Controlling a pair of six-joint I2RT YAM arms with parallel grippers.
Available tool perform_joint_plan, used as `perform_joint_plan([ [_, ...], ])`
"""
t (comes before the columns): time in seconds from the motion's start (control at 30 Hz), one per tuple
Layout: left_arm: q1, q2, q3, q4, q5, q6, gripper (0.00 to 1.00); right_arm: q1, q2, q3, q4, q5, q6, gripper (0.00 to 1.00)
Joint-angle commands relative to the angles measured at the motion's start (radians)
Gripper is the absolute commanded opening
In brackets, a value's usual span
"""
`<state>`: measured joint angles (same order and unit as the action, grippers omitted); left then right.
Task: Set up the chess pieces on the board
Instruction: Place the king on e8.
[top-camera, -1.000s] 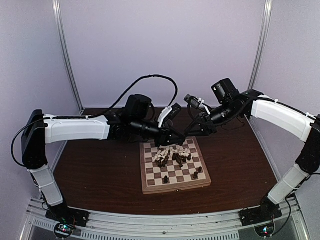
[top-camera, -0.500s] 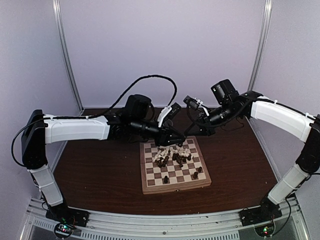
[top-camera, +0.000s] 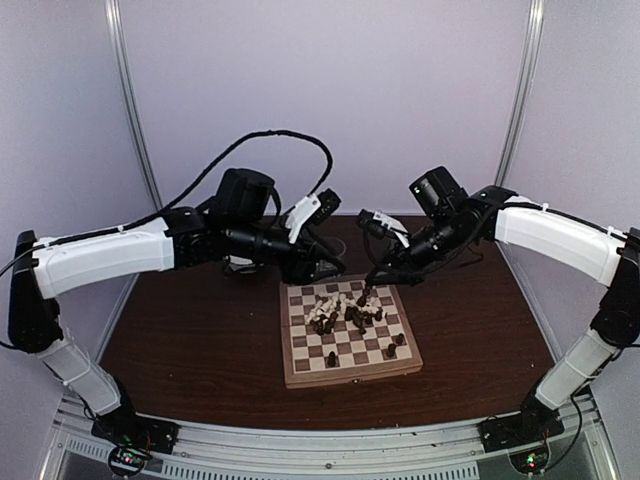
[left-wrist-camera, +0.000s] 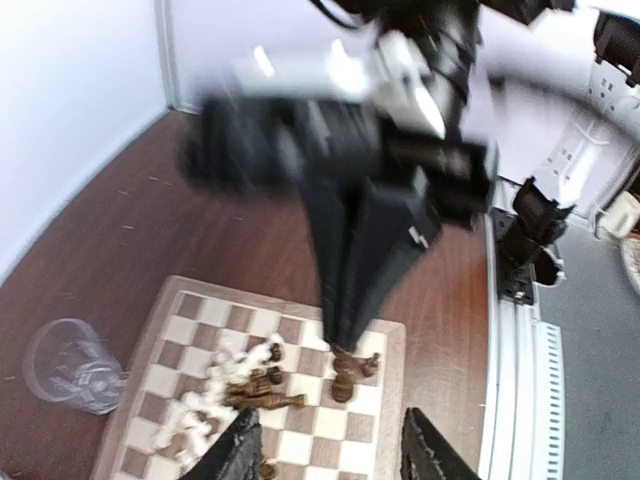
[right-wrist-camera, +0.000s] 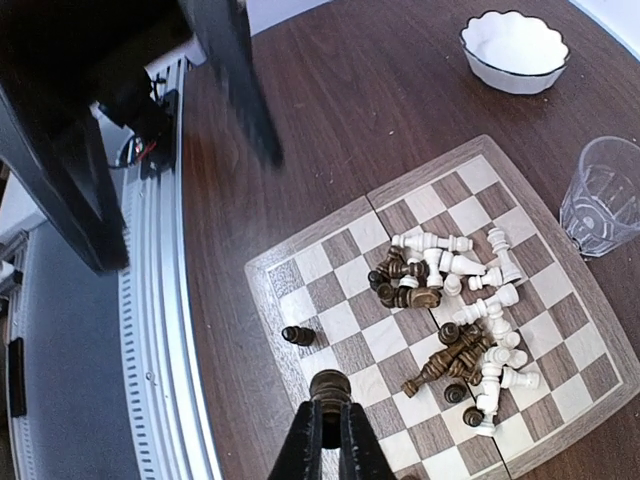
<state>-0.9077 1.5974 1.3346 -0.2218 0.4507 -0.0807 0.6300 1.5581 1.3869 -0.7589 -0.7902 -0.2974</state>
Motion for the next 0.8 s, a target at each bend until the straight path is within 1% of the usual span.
perform_joint_plan([
  [0.0, 0.015, -0.111, 0.009, -0.073, -0.207, 0.037, 0.49, 0.101, 0.028, 0.023, -0.054, 0.139, -0.112, 0.01],
  [0.1, 0.04, -0.152, 0.046, -0.116, -0.348, 0.02, 0.54, 0.165, 0.052, 0.033, -0.079, 0.196, -0.165, 0.01],
  [0.2, 0.095, -0.182, 0.056, -0.138, -0.421, 0.047, 0.58, 0.215, 0.062, 0.025, -0.082, 0.226, -0.223, 0.01],
  [0.27, 0.123, -0.206, 0.018, -0.107, -0.489, 0.066, 0.58, 0.251, 0.066, 0.004, -0.06, 0.26, -0.246, 0.01],
  [0.3, 0.135, -0.225, -0.031, -0.075, -0.521, 0.062, 0.59, 0.268, 0.075, 0.004, -0.062, 0.279, -0.267, 0.01],
  [0.4, 0.174, -0.287, -0.143, 0.019, -0.517, 0.019, 0.6, 0.311, 0.112, 0.005, -0.066, 0.329, -0.303, 0.0],
  [0.47, 0.192, -0.305, -0.181, 0.04, -0.503, 0.005, 0.6, 0.326, 0.133, 0.009, -0.063, 0.344, -0.311, 0.0],
  [0.6, 0.197, -0.31, -0.192, 0.024, -0.513, 0.035, 0.6, 0.34, 0.161, 0.009, -0.042, 0.373, -0.336, 0.0],
  [0.67, 0.196, -0.317, -0.197, 0.026, -0.498, 0.036, 0.6, 0.341, 0.158, -0.007, -0.007, 0.38, -0.338, 0.0],
  [0.77, 0.196, -0.329, -0.201, 0.03, -0.488, 0.036, 0.6, 0.343, 0.176, -0.002, -0.004, 0.379, -0.338, 0.01],
])
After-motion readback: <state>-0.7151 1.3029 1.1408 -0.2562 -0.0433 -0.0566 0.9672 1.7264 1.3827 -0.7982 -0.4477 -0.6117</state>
